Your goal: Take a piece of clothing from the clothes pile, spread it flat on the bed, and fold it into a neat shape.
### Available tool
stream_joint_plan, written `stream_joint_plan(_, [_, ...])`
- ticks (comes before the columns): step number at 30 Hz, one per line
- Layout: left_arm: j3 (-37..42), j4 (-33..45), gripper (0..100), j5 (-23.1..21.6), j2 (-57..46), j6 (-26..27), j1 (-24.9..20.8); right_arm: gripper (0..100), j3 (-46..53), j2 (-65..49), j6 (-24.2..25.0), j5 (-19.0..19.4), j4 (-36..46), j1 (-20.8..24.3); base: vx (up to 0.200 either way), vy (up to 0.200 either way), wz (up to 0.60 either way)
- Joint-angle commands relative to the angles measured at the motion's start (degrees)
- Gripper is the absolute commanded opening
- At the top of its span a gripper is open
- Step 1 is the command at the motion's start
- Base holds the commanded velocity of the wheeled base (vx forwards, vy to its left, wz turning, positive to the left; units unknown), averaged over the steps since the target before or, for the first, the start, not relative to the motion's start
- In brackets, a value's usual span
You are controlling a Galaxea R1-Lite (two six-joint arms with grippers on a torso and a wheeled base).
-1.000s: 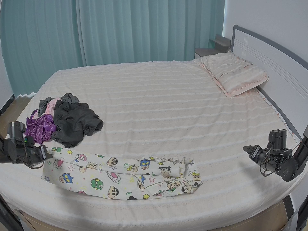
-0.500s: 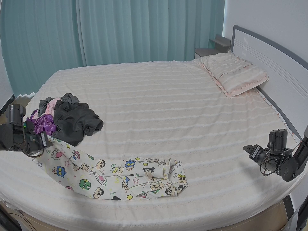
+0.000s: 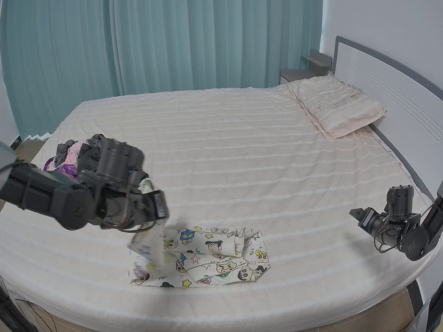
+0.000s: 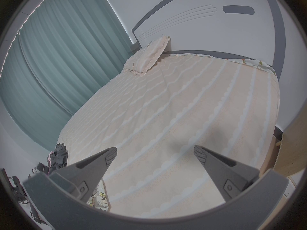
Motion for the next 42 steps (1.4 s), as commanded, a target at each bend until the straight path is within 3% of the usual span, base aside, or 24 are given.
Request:
stream_joint_plan(1, [-11.2,0.3,0,3.8,13.6,-6.2,-10.8,100,-0.1,0.2,0.0,0.0,0.0,0.0,0.000,0.000,0.00])
stream_joint_plan(7, [-18.0,0.0,0,3.8,19.4,-9.0,-12.4,100,-0.1,0.3,-0.1,0.0,0.0,0.0,0.000,0.000,0.00])
stream_joint_plan(15, [-18.5,-0.3,0,2.1,19.6,-9.2,-12.3,100,-0.2,0.7,-0.1,0.0,0.0,0.1,0.000,0.000,0.00])
stream_joint_plan(26, [-20.1,-1.7,0,-5.2,19.9,-9.0,-12.4,100,-0.3,1.0,-0.1,0.0,0.0,0.0,0.000,0.000,0.00])
stream_joint_plan(31, [-19.7,-4.6,0,-5.5,20.2,-8.9,-12.4,100,-0.3,1.1,-0.1,0.0,0.0,0.0,0.000,0.000,0.00])
stream_joint_plan(32, [-19.7,-4.7,100,-5.6,20.3,-8.9,-12.4,100,-0.3,1.2,-0.1,0.0,0.0,0.0,0.000,0.000,0.00])
stream_joint_plan(42, [-18.6,-4.3,100,-4.5,20.0,-9.3,-12.3,100,-0.2,2.0,-0.2,-0.1,0.0,0.1,0.000,0.000,0.00])
